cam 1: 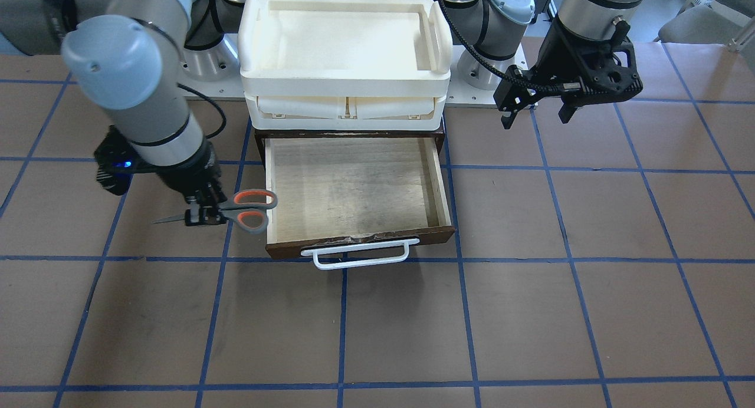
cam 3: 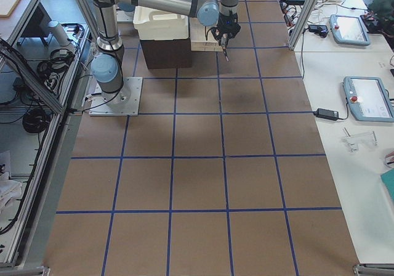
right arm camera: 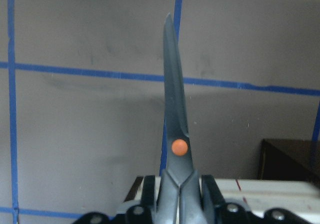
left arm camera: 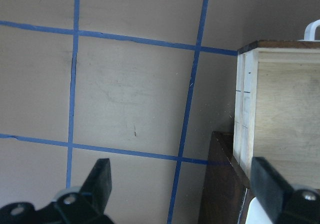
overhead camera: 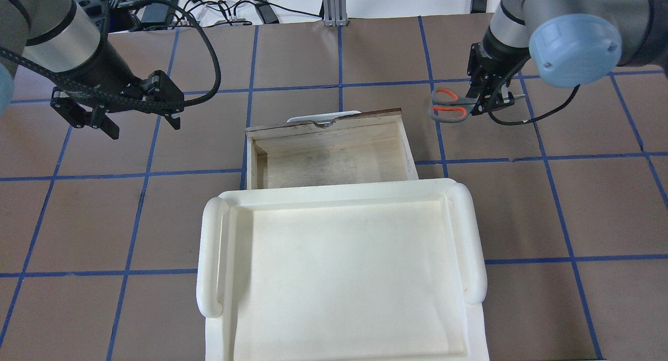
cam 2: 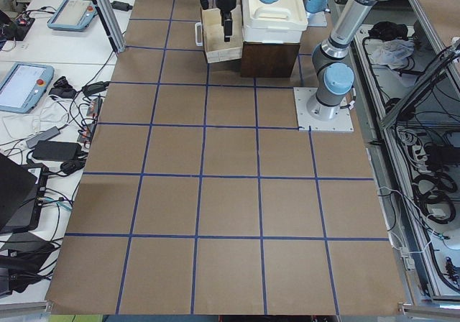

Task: Put scissors in drawer and close it
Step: 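Lift the scissors with the right gripper and carry them over the drawer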

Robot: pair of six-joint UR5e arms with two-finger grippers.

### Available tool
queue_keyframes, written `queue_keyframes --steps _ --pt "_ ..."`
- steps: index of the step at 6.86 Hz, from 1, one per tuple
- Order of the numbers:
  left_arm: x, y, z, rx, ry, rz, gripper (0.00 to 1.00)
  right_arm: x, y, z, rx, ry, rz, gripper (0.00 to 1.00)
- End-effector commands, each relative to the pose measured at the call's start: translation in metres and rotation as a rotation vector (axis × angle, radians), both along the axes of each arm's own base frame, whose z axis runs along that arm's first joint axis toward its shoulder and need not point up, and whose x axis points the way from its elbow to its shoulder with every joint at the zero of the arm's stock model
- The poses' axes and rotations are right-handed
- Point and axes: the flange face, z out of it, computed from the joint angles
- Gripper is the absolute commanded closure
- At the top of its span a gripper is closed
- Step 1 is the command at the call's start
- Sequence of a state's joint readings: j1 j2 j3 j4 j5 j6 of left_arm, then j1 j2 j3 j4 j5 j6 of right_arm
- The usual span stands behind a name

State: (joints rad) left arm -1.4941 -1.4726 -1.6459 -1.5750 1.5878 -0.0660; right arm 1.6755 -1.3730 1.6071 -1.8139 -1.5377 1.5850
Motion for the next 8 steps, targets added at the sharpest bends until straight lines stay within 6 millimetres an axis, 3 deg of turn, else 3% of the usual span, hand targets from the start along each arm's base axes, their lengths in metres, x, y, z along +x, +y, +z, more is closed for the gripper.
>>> queue_keyframes --steps 1,2,4,6,8 --pt "-0.001 0.000 0.000 -0.001 0.000 -0.002 0.00 0.068 0.017 0.001 0.001 -0.009 -0.047 1.00" --pt "0.000 0.000 0.000 -0.001 0.000 0.000 0.00 0.106 0.030 0.001 -0.018 -0.036 -0.059 1.00" --pt "0.000 0.000 0.000 -0.001 -0.001 0.000 0.00 0.135 0.031 -0.018 -0.024 -0.046 -0.141 1.00" --pt "-0.001 0.000 0.000 -0.001 0.002 -0.002 0.00 0.176 0.051 -0.030 -0.025 -0.033 -0.168 1.00" --pt "0.000 -0.001 -0.001 0.000 0.003 0.000 0.00 0.178 0.057 -0.034 -0.011 -0.024 -0.151 1.00"
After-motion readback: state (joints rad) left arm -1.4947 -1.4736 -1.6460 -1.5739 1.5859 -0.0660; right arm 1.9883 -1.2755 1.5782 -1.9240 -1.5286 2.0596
